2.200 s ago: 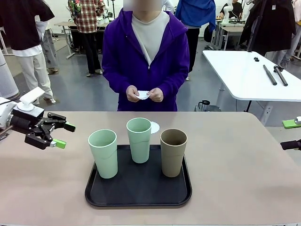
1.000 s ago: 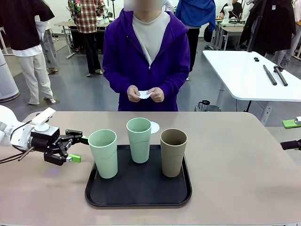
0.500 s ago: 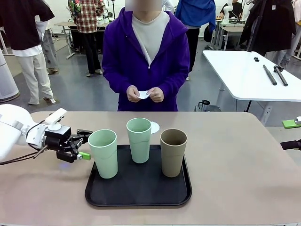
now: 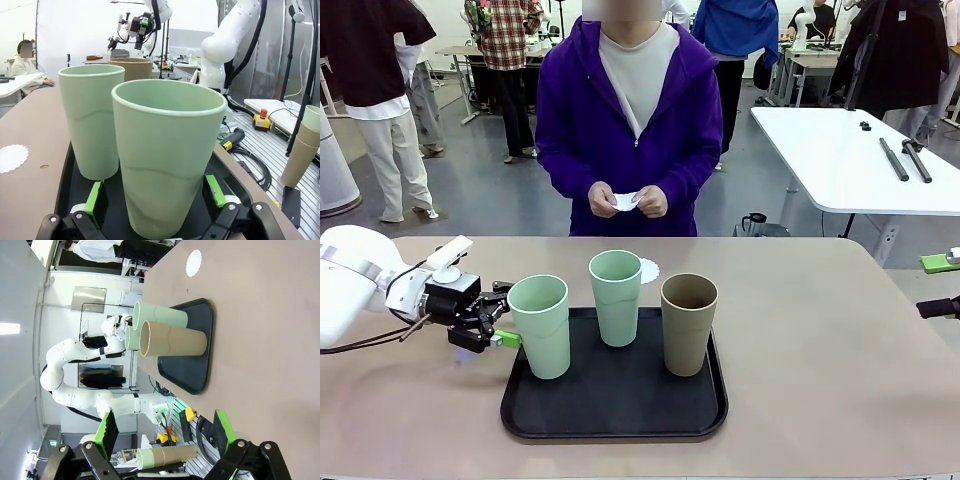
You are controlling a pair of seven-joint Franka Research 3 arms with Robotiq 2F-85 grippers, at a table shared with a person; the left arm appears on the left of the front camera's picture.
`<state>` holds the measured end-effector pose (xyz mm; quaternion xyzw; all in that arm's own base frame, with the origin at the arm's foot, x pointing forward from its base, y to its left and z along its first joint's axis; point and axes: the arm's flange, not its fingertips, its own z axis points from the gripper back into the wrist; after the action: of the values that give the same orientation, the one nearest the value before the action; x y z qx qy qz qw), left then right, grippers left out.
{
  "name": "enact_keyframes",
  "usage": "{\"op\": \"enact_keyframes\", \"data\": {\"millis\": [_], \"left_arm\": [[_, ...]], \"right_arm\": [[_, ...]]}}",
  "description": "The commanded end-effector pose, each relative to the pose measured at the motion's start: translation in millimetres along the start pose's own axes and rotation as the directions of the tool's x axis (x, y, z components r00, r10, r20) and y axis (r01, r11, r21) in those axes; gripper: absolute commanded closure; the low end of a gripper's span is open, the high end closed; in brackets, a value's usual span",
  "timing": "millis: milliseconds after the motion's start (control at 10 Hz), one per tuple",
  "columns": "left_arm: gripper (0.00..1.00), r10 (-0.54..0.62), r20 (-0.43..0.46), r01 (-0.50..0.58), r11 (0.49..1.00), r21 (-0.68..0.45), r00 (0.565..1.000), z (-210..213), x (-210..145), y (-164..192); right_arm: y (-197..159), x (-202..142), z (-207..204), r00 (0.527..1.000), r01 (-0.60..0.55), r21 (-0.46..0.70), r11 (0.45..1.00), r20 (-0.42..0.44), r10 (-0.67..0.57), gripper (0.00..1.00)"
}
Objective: Place coasters on the table and set cups on them.
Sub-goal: Pick up one Reusable plastic cup and place it on a coaster set by the human.
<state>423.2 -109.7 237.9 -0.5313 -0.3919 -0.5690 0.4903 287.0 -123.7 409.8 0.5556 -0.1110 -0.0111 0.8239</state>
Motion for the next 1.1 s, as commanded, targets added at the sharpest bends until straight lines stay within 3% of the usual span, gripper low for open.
{"op": "enact_keyframes", "data": {"millis": [0, 700, 800, 900, 1000], "left_arm": [[0.0, -0.003, -0.012, 0.003, 0.999, -0.038, 1.0, -9.0, -4.0, 1.3], [0.0, -0.057, -0.017, 0.056, 0.996, -0.074, 0.998, -32.3, -8.2, 4.9], [0.59, -0.062, -0.019, 0.06, 0.995, -0.084, 0.998, -30.5, -7.2, 4.8], [0.59, -0.059, -0.012, 0.058, 0.995, -0.083, 0.998, -28.4, -6.6, 4.2], [1.0, -0.059, -0.007, 0.059, 0.995, -0.084, 0.998, -28.7, -5.9, 4.0]], "right_arm": [[0.2, 2.8, -0.3, 1.0, -0.007, 0.023, 1.0, 0.011, 0.007, 0.0], [0.2, 2.8, -0.3, 1.0, -0.007, 0.023, 1.0, 0.011, 0.007, 0.0], [0.2, 2.8, -0.3, 1.0, -0.007, 0.023, 1.0, 0.011, 0.007, 0.0], [0.2, 2.8, -0.3, 1.0, -0.007, 0.023, 1.0, 0.011, 0.007, 0.0], [0.2, 2.8, -0.3, 1.0, -0.007, 0.023, 1.0, 0.011, 0.007, 0.0]]}}
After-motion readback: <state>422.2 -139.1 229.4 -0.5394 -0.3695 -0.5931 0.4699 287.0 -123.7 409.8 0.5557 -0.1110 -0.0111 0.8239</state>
